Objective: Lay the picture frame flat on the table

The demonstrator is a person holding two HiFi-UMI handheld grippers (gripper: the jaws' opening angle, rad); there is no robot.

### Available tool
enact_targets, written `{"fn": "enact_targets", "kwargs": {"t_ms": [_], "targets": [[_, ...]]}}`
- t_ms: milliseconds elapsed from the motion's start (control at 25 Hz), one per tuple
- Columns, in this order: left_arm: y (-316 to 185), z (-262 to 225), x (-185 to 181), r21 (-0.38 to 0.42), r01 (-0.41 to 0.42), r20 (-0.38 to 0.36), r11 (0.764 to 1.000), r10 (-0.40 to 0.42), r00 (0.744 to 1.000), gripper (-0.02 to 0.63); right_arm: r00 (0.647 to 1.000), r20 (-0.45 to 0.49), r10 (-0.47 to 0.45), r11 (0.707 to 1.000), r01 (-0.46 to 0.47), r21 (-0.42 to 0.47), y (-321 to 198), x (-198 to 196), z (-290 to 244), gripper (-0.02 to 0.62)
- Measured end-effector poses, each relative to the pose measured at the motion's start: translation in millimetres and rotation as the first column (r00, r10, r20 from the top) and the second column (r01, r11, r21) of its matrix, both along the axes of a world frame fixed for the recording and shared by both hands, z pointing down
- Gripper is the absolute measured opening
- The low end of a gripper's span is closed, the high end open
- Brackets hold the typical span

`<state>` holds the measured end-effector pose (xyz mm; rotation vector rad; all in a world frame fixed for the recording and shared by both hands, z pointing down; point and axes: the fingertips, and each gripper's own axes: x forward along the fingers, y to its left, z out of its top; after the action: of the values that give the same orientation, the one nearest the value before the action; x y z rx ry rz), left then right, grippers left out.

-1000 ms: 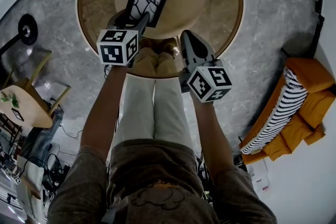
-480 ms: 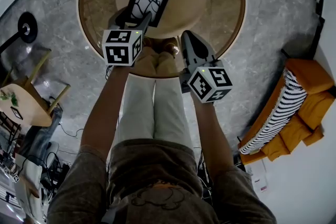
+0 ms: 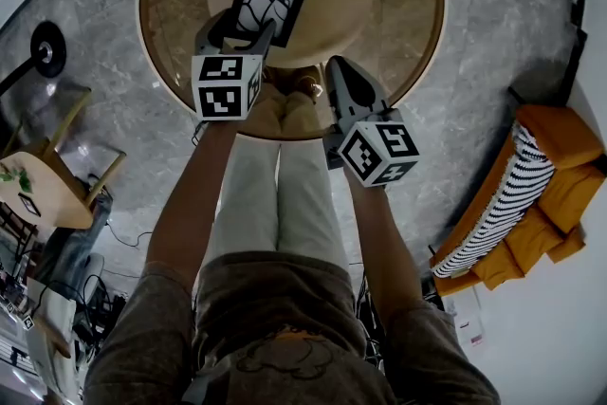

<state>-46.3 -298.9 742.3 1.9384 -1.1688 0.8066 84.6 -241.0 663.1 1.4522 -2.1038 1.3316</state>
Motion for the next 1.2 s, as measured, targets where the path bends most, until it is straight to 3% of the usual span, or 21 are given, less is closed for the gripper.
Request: {"fn": "enact_targets", "kwargs": {"t_ms": [680,1200], "targets": [[0.5,-2.1,0.4,0.05,0.003,0.035,0.999,-0.005,0.999,0.328,1.0,0.004,0.017,1.0,-0.017,-0.014,8.9,6.7,3.8,0.02],[0.0,-0.1,-0.8,0.045,0.001,0.062,0.999,-0.004,0.998,0.328,1.0,0.012,0.028,1.0,-0.028,-0.008,10.5,10.1,0.3,0.02]]}}
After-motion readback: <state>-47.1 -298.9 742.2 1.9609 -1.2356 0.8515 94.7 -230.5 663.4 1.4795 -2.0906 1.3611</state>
